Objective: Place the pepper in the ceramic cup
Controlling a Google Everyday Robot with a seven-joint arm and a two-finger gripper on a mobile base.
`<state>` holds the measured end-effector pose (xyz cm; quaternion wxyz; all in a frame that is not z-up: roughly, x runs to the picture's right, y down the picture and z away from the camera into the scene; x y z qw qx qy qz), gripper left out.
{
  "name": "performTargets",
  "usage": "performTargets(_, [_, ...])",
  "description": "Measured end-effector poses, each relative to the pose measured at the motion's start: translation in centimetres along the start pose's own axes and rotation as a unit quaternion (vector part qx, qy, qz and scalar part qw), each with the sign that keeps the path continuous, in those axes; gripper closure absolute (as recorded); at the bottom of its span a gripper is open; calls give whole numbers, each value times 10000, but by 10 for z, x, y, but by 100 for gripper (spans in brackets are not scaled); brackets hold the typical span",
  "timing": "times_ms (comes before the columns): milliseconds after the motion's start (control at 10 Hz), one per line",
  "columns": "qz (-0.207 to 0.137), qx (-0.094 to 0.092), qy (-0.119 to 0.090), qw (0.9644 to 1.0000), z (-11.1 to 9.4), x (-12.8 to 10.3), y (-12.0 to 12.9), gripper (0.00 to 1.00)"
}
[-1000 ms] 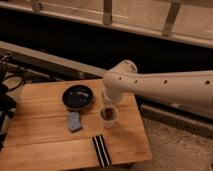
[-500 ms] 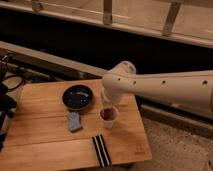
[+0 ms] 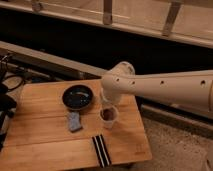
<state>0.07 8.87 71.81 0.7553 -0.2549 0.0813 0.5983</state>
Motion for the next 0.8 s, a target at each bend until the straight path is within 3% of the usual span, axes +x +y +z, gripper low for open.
performTargets(600, [-13, -9, -8, 10000, 2, 0, 3, 42])
performTargets(800, [-26, -8, -13, 10000, 5, -1, 5, 53])
